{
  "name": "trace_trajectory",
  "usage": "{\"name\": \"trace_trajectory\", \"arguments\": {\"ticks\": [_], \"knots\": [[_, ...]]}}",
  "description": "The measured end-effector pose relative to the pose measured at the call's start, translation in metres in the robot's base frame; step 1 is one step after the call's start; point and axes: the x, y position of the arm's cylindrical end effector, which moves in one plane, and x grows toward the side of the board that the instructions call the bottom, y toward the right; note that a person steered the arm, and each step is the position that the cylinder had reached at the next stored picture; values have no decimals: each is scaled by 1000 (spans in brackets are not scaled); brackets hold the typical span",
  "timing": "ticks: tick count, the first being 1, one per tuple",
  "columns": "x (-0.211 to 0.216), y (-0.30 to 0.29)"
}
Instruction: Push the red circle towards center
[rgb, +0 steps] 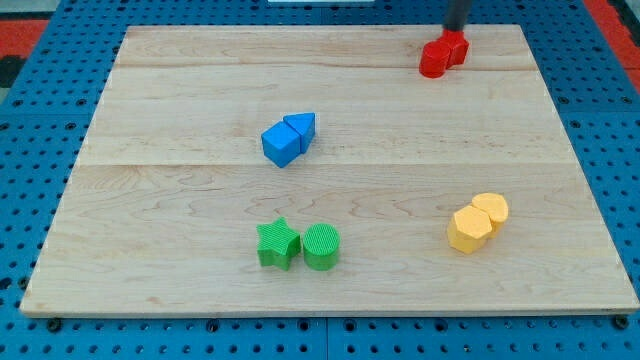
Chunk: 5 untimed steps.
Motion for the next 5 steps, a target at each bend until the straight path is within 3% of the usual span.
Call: {"name": "trace_trajectory", "arguments": {"ticks": [1,2,3,4,5], "knots": [[76,-56],[110,-95],[63,-97],[34,-13],[67,7]]}}
